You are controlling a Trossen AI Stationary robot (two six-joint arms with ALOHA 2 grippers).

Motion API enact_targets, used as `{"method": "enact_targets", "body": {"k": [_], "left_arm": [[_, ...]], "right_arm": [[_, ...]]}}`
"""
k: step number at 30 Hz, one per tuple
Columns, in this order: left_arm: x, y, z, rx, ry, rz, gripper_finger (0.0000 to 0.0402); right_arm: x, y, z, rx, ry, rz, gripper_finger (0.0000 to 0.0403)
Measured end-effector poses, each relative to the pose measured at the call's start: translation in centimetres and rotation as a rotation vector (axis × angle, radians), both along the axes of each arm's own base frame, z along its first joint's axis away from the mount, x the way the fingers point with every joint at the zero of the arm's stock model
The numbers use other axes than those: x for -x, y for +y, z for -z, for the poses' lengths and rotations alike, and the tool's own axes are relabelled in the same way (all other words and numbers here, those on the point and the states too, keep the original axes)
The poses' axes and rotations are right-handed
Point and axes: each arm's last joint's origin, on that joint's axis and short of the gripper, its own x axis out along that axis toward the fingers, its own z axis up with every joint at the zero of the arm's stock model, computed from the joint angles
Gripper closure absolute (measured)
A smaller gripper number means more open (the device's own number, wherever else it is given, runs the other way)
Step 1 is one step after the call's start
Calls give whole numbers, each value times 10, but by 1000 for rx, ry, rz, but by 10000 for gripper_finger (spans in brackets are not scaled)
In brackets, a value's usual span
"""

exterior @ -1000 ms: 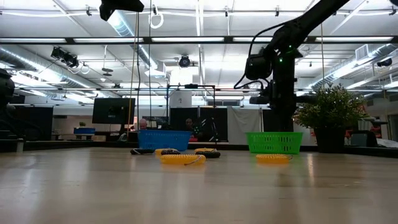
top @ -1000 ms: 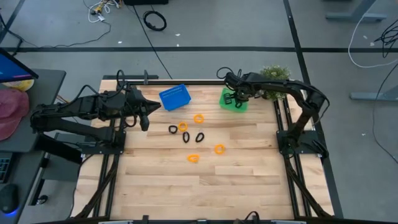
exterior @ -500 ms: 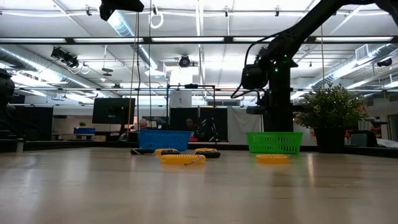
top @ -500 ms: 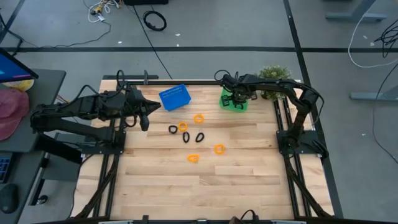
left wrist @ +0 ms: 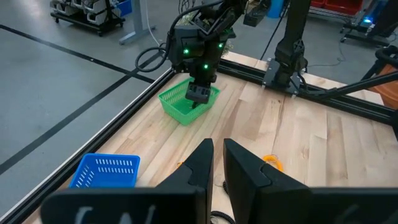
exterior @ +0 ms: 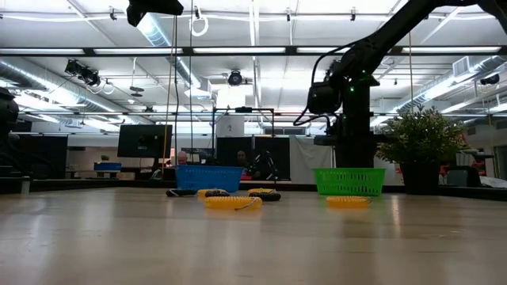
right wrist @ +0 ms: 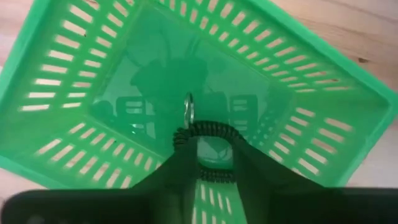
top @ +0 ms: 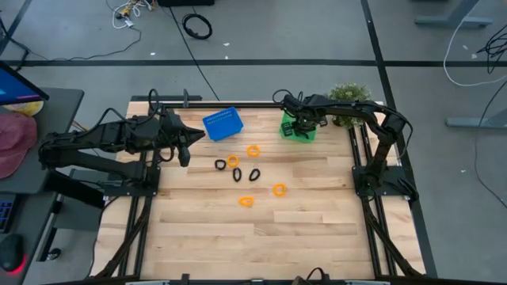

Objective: Sort spring keychains
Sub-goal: Put the yellow spring keychain into the blue bin

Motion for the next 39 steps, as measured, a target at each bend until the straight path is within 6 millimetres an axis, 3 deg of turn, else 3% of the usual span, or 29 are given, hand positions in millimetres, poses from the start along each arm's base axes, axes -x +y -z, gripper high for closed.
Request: {"method": "enact_targets", "body": {"k": [6,12,19,23,27,32,39], "left_arm": [[0,0,0,0,0,0,360],[0,0,0,-1,0,0,360],[0,0,0,-2,0,1,360],[0,0,0,-3,0,1,360],[0,0,0,-3,0,1,360],[0,0,0,-3,1,1,360],[0,0,0,-3,1,1,360]], "right_arm": [[-6,0,-16,-28,-6,-78,248],[-14,4,-75,2,-19,-186,253],[-10,35,-156,49,-68,-293,280],[-7,44,-172,102,-65,-403,307],[-4,54,-180,95,-90,-488,380],[-6,94,-194,99,-137,-680,393],[3,177,-206,30,-130,-983,399]]}}
